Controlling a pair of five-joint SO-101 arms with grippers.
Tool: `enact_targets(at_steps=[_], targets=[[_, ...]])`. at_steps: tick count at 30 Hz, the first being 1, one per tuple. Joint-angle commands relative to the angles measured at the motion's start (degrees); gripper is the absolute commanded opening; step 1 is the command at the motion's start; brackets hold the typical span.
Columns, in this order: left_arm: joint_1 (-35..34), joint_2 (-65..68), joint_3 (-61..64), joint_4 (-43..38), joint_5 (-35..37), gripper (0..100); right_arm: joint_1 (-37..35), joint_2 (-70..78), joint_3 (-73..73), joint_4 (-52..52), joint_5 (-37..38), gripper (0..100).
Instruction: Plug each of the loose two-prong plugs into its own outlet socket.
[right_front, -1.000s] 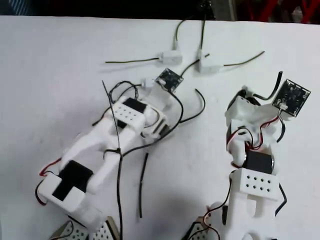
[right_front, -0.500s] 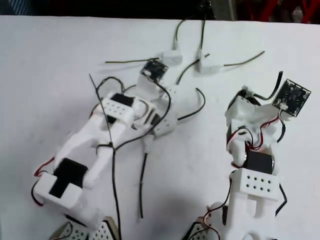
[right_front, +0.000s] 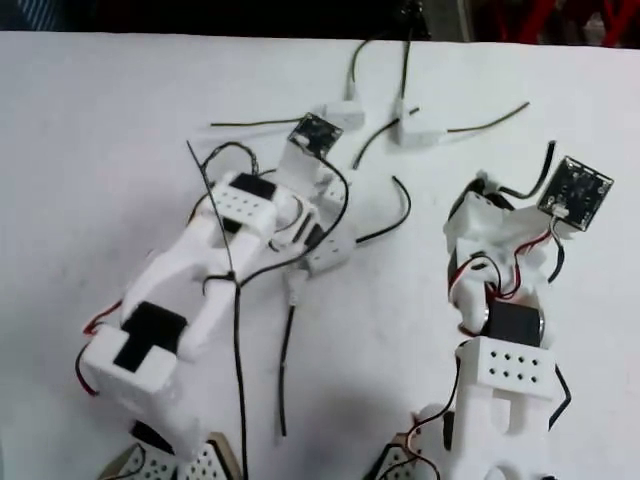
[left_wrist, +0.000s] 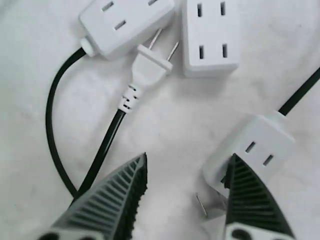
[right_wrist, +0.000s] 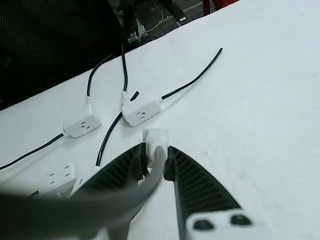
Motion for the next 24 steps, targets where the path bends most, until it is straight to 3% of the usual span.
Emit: enact_targets(at_steps=[1,24], targets=[[1.01,2.95,-5.19,4.84,0.44,26,-0.75,-0.75,-1.49,0.40,0.09,1.8],[2.24,-13.32,4.57,2.29,2.81,26,-0.75,-0.75,-1.49,0.40,0.09,1.8]])
